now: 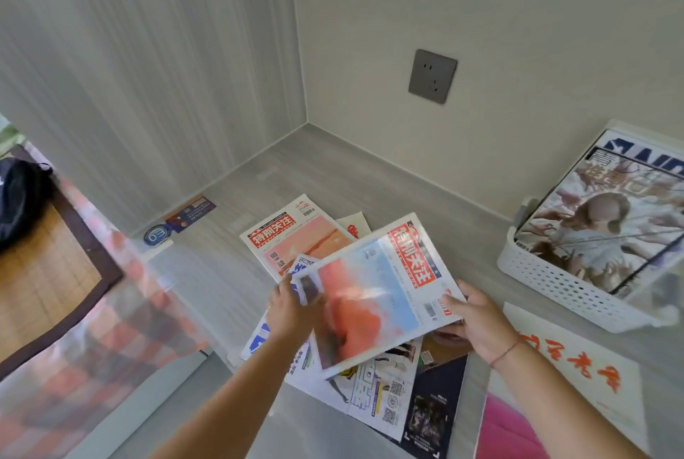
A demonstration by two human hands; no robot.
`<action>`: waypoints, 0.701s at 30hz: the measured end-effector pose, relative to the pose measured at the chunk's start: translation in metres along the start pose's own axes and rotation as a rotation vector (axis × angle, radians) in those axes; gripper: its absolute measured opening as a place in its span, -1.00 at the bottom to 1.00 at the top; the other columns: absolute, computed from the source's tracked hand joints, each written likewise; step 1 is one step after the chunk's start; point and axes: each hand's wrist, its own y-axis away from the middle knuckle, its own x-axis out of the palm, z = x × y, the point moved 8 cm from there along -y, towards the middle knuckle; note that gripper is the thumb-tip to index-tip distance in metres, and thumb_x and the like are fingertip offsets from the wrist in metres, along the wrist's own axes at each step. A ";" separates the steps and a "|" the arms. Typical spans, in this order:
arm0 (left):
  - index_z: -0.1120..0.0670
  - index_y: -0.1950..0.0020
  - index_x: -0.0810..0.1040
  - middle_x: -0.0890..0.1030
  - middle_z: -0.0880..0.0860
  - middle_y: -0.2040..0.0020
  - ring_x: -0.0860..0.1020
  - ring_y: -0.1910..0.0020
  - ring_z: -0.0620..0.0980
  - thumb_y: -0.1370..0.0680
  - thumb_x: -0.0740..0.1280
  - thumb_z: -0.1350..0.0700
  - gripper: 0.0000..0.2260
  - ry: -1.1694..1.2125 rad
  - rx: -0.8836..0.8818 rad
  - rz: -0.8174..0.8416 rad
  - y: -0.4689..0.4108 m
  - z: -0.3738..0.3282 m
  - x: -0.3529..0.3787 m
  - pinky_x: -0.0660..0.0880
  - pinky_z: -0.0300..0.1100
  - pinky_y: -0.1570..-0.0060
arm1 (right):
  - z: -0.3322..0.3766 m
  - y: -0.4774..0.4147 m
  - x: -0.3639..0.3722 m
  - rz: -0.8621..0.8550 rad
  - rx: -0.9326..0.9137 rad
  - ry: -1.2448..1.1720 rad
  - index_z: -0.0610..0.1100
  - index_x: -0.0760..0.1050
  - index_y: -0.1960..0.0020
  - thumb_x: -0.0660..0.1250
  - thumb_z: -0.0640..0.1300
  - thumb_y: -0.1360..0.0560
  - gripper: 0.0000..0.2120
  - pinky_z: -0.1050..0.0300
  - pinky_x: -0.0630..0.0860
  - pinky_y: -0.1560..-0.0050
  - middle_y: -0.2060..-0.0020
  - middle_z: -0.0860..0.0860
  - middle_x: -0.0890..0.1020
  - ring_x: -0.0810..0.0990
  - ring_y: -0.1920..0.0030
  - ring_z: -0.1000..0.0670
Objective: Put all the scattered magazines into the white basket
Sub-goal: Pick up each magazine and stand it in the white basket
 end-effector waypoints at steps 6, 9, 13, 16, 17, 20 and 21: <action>0.07 -0.28 0.48 0.65 0.05 -0.06 0.64 0.09 0.01 -0.56 0.29 0.05 -0.69 0.178 0.218 0.487 0.007 -0.081 0.034 0.62 -0.09 0.10 | 0.038 0.009 -0.026 0.134 -0.032 0.016 -0.18 0.53 -0.14 0.27 -0.24 -0.51 -0.78 0.09 0.61 0.27 0.05 -0.14 0.70 0.69 0.10 -0.04; 0.14 -0.14 0.59 0.69 0.07 0.07 0.66 0.18 0.02 -0.59 0.23 0.08 -0.77 0.328 0.194 0.582 0.019 -0.106 0.048 0.58 -0.07 0.12 | 0.055 0.016 -0.050 0.054 -0.109 -0.145 -0.10 0.55 -0.11 0.27 -0.13 -0.50 -0.79 0.16 0.60 0.29 0.12 -0.05 0.72 0.69 0.17 0.02; 0.13 -0.11 0.59 0.67 0.17 -0.03 0.63 0.00 0.21 -0.59 0.22 0.07 -0.77 0.428 0.193 0.607 0.038 -0.146 0.072 0.55 0.15 -0.07 | 0.046 0.030 -0.078 -0.002 -0.107 -0.122 -0.08 0.53 -0.13 0.25 -0.22 -0.52 -0.79 0.17 0.60 0.22 0.05 -0.02 0.70 0.70 0.10 0.00; 0.10 -0.12 0.60 0.66 0.17 -0.06 0.62 -0.03 0.23 -0.60 0.21 0.06 -0.77 0.410 0.222 0.660 0.052 -0.176 0.097 0.54 0.20 -0.10 | 0.030 0.041 -0.101 -0.102 -0.085 0.002 -0.13 0.51 -0.15 0.28 -0.29 -0.51 -0.76 0.16 0.61 0.19 0.03 -0.02 0.70 0.69 0.08 -0.01; 0.08 -0.12 0.60 0.66 0.15 -0.07 0.61 -0.04 0.22 -0.60 0.20 0.05 -0.76 0.400 0.242 0.688 0.057 -0.188 0.107 0.53 0.20 -0.10 | 0.027 0.044 -0.112 -0.148 -0.088 0.015 -0.14 0.51 -0.16 0.28 -0.30 -0.51 -0.76 0.11 0.62 0.16 0.02 -0.05 0.69 0.68 0.07 -0.05; 0.01 -0.09 0.62 0.66 0.11 -0.08 0.60 -0.06 0.20 -0.60 0.18 0.02 -0.77 0.373 0.303 0.742 0.070 -0.227 0.134 0.53 0.17 -0.11 | 0.030 0.056 -0.153 -0.318 -0.117 0.046 -0.20 0.51 -0.14 0.28 -0.32 -0.51 -0.78 -0.12 0.58 0.09 0.07 -0.16 0.67 0.65 0.10 -0.20; 0.02 -0.10 0.62 0.66 0.12 -0.09 0.61 -0.06 0.19 -0.61 0.18 0.03 -0.77 0.366 0.336 0.751 0.074 -0.243 0.142 0.53 0.14 -0.12 | 0.037 0.059 -0.168 -0.378 -0.143 0.046 -0.20 0.53 -0.10 0.28 -0.33 -0.50 -0.80 -0.18 0.58 0.06 0.05 -0.21 0.66 0.64 0.10 -0.24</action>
